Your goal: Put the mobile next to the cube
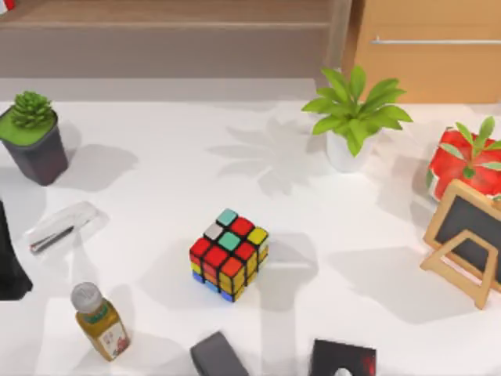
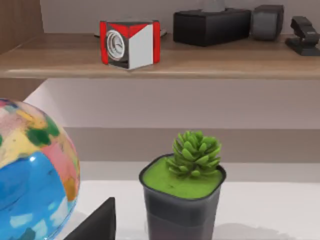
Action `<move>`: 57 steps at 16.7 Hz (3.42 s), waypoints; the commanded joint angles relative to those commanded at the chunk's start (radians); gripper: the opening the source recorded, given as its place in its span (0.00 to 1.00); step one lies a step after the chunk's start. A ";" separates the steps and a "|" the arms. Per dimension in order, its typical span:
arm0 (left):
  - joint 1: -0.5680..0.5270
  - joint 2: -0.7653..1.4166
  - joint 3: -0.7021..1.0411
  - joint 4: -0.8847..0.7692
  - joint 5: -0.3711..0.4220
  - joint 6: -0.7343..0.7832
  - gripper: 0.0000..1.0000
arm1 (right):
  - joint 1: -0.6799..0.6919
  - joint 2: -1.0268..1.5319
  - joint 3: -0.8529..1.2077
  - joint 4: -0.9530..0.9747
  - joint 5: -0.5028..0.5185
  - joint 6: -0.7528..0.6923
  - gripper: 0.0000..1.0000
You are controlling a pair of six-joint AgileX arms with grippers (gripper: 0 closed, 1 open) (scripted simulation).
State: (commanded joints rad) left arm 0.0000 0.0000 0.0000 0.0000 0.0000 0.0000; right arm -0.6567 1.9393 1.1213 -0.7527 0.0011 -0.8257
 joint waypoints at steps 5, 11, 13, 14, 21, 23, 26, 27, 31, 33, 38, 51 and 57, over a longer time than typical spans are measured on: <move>0.000 0.000 0.000 0.000 0.000 0.000 1.00 | 0.000 0.000 0.000 0.000 0.000 0.000 0.47; 0.000 0.000 0.000 0.000 0.000 0.000 1.00 | 0.000 0.000 0.000 0.000 0.000 0.000 0.02; 0.000 0.000 0.000 0.000 0.000 0.000 1.00 | 0.000 0.000 0.000 0.000 0.000 0.000 0.00; 0.000 0.000 0.000 0.000 0.000 0.000 1.00 | 0.000 0.000 0.000 0.000 0.000 0.000 0.00; 0.000 0.000 0.000 0.000 0.000 0.000 1.00 | 0.003 -0.018 0.006 -0.017 -0.007 0.005 0.00; 0.000 0.000 0.000 0.000 0.000 0.000 1.00 | 0.002 -0.030 0.018 -0.042 -0.007 0.005 0.00; 0.000 0.000 0.000 0.000 0.000 0.000 1.00 | 0.002 -0.051 0.038 -0.085 -0.007 0.005 0.00; 0.000 0.000 0.000 0.000 0.000 0.000 1.00 | 0.002 -0.054 0.041 -0.089 -0.007 0.005 0.00; 0.000 0.000 0.000 0.000 0.000 0.000 1.00 | 0.003 -0.050 0.038 -0.087 -0.007 0.006 0.00; 0.000 0.000 0.000 0.000 0.000 0.000 1.00 | 0.014 -0.072 0.060 -0.087 -0.011 0.019 0.00; 0.000 0.000 0.000 0.000 0.000 0.000 1.00 | 0.125 -0.167 0.152 -0.096 -0.035 0.126 0.00; 0.000 0.000 0.000 0.000 0.000 0.000 1.00 | 0.738 -0.302 0.369 -0.210 -0.125 0.773 0.00; 0.000 0.000 0.000 0.000 0.000 0.000 1.00 | 1.033 -0.237 0.417 -0.289 -0.127 1.102 0.00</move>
State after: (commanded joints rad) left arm 0.0000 0.0000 0.0000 0.0000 0.0000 0.0000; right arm 0.3764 1.7022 1.5386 -1.0414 -0.1259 0.2765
